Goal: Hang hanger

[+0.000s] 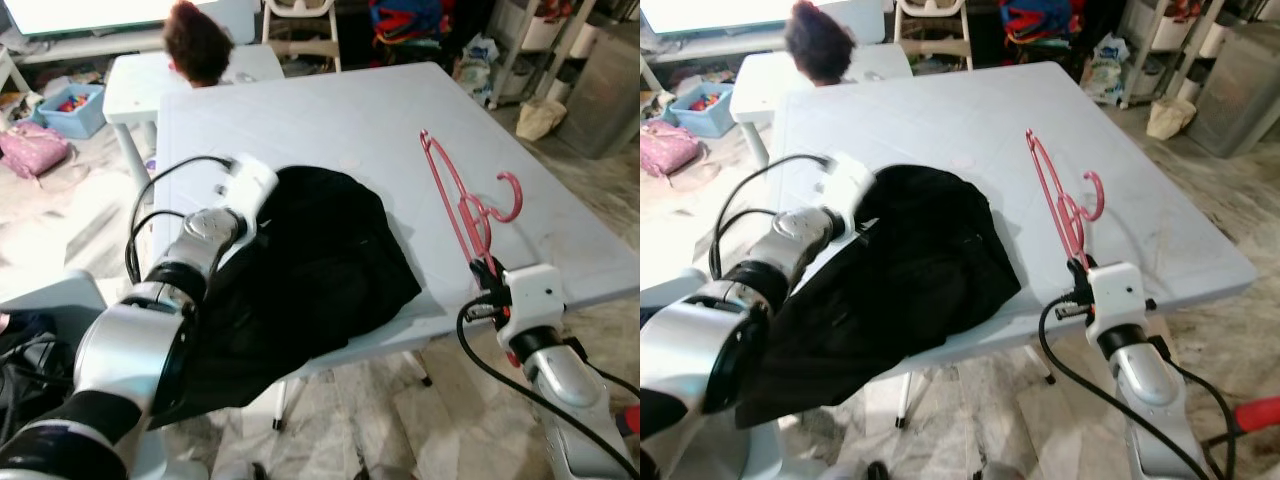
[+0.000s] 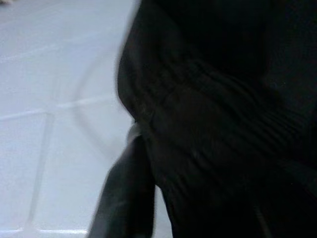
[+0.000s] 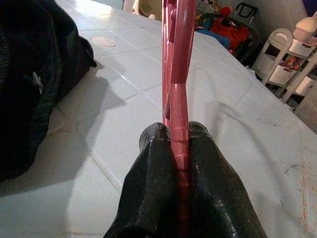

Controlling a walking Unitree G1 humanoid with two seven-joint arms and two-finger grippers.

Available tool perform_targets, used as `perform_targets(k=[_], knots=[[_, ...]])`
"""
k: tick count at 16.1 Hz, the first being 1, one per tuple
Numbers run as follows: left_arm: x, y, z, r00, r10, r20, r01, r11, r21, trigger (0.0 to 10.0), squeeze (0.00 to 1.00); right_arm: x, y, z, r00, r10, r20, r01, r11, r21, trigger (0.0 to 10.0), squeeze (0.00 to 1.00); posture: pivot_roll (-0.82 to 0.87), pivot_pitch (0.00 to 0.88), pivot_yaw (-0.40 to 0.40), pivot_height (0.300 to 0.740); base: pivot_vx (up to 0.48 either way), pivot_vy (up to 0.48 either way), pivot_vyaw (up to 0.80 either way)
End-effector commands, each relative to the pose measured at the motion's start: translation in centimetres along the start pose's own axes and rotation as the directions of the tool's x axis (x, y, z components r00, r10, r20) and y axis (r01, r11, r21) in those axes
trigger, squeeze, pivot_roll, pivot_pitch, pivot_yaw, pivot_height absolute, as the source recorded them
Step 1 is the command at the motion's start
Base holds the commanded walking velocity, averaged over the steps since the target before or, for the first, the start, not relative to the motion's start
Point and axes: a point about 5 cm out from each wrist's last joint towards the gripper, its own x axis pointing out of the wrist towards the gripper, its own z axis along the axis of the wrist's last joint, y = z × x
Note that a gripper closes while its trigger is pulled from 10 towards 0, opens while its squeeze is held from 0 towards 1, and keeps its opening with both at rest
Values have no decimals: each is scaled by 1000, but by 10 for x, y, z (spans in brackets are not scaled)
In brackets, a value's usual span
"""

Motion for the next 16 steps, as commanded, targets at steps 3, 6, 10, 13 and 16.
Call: perform_targets(k=[3,6,10,13,16], knots=[[-16,26,32,972,67,224,-157,898,411,10000,1000,5,16,-10,998,52,-44,-50,998,41,10000,0,-80,49,18,740,0,0,0],[-30,39,31,958,67,281,-195,865,461,10000,1000,9,18,-10,998,57,-39,-55,997,49,10000,0,-67,45,19,740,0,0,0],[-57,52,49,824,126,552,-457,725,515,10000,1000,16,19,-9,998,59,-29,-58,997,53,10000,0,-49,45,16,740,0,0,0],[-58,58,26,837,243,490,-391,892,227,10000,1000,18,20,-8,997,70,-22,-68,996,55,10000,0,-40,48,10,740,0,0,0],[-55,27,2,891,151,429,-212,972,99,10000,1000,19,19,-8,997,73,-23,-72,996,51,10000,0,-39,51,7,740,0,0,0]])
